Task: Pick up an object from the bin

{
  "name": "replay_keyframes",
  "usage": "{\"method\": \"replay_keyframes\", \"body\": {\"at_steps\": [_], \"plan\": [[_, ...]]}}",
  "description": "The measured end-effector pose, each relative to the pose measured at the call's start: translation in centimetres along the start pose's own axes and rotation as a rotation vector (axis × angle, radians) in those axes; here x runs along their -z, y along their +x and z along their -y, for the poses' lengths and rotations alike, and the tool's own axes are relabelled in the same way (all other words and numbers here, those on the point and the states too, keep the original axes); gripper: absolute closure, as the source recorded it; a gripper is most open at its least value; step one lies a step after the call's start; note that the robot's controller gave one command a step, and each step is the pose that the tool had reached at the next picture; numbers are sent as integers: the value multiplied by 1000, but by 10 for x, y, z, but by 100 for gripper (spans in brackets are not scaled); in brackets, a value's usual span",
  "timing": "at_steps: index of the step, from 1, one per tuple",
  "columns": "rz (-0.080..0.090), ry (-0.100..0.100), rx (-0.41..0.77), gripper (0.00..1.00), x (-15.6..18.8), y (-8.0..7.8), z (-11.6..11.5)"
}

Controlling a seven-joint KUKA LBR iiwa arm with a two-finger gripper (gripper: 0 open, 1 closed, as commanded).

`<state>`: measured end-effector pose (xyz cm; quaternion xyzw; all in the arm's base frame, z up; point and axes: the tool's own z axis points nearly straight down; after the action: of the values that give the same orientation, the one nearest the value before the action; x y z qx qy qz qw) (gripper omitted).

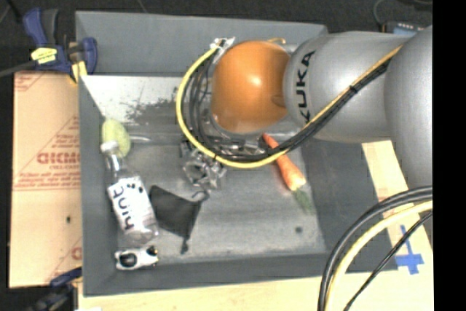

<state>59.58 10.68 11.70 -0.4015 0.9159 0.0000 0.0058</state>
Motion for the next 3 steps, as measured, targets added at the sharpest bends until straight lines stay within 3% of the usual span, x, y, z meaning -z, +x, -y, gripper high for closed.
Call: {"method": "replay_keyframes", "body": {"at_steps": [1, 2, 3], "plan": [[-1, -2, 13, 100, 46, -3, 3], [2, 1, 15, 100, 61, -4, 5], [12, 10, 72, 100, 47, -38, 6]]}}
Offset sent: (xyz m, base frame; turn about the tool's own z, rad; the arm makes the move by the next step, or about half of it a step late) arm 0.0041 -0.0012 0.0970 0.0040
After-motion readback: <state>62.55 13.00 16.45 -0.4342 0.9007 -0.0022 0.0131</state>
